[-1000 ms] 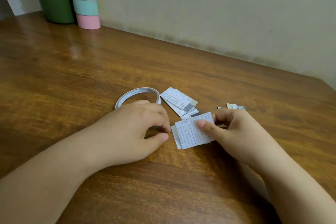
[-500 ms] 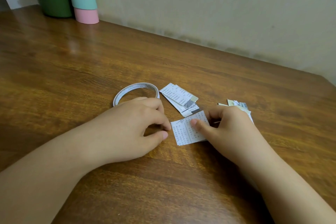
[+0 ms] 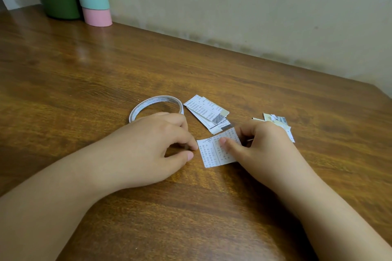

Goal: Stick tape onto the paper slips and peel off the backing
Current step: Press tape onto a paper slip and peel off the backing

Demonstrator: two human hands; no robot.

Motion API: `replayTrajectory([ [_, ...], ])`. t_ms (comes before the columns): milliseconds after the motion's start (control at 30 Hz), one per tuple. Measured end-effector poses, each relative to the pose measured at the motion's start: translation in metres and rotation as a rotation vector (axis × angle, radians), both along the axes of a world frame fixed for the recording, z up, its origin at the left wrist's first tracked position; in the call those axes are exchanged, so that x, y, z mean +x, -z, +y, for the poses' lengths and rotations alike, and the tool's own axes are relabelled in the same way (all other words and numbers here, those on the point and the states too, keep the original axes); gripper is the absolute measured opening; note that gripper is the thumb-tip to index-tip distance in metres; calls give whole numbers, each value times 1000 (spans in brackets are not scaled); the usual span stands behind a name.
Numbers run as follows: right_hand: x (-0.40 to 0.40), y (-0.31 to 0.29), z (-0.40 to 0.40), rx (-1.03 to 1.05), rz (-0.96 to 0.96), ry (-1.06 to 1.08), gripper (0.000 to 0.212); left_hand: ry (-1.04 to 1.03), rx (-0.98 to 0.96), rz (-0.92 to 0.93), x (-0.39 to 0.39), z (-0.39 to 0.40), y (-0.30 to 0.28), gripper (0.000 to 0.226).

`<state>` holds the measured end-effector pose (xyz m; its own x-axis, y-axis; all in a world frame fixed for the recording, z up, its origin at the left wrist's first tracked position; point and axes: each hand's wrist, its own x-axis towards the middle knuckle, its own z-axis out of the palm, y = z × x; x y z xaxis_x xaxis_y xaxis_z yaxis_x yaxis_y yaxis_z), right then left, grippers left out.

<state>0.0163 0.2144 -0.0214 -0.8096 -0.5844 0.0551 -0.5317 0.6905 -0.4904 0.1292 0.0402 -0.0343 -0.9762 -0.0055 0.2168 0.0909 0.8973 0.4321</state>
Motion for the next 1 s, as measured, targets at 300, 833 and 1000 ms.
replayTrajectory([
  [300, 1, -1, 0, 3, 15, 1, 22, 5, -3, -4, -1, -1, 0, 39],
  [833, 2, -1, -1, 13, 16, 4, 28, 21, -10, -15, -1, -1, 2, 49],
  [1000, 4, -3, -1, 16, 6, 7, 28, 14, -19, -31, -1, -1, 2, 43],
])
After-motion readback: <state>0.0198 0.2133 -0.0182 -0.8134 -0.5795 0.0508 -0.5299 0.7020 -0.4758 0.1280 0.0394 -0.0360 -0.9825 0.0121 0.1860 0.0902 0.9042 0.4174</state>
